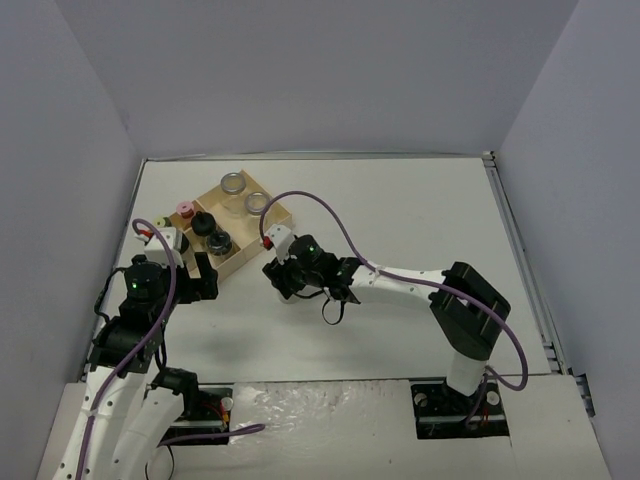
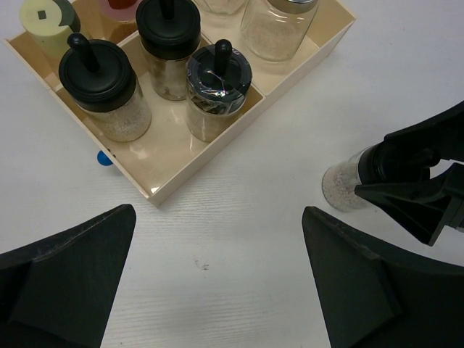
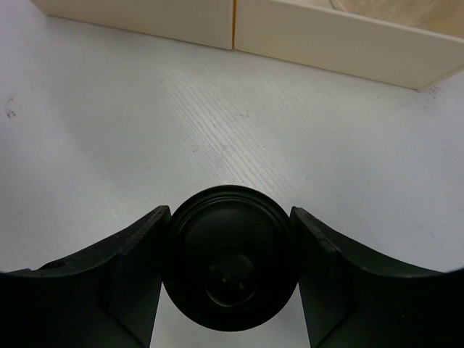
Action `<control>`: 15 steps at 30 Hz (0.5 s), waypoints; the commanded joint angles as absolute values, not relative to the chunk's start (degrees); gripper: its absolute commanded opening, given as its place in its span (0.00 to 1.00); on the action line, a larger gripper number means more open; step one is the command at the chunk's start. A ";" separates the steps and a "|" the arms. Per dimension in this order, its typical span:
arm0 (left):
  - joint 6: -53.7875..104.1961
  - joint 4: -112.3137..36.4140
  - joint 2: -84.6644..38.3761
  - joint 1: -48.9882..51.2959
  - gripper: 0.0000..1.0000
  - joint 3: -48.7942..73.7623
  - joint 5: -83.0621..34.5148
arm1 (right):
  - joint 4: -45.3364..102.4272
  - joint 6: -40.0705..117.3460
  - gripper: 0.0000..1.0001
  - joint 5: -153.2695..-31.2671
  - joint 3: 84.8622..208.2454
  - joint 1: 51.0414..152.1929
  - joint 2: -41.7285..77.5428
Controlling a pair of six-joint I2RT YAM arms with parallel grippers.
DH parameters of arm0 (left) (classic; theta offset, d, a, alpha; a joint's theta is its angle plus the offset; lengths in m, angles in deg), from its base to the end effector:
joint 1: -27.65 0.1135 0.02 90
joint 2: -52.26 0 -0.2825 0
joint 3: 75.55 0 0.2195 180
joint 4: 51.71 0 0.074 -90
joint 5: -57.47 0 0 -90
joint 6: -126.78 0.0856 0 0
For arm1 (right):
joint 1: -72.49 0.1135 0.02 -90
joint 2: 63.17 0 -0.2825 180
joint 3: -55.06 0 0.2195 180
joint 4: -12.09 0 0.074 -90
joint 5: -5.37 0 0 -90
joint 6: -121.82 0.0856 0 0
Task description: Organize the condiment bottles
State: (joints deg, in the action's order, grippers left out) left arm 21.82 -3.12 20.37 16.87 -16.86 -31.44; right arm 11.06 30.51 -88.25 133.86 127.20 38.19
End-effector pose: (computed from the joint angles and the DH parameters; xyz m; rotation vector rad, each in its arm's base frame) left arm 0.1217 -0.0248 0.3025 -0.0590 1.9633 -0.3145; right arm 0.2421 0.3514 0.2477 -0.9804 1.7513 0.6702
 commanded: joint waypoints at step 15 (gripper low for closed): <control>23.02 -7.34 18.28 17.11 0.97 -14.72 -26.94 | 14.86 34.40 1.00 -85.35 133.01 131.76 21.57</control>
State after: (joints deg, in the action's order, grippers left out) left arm 21.98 -3.20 19.62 16.87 -16.86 -28.97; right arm 15.27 33.21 -87.22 132.44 131.48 30.11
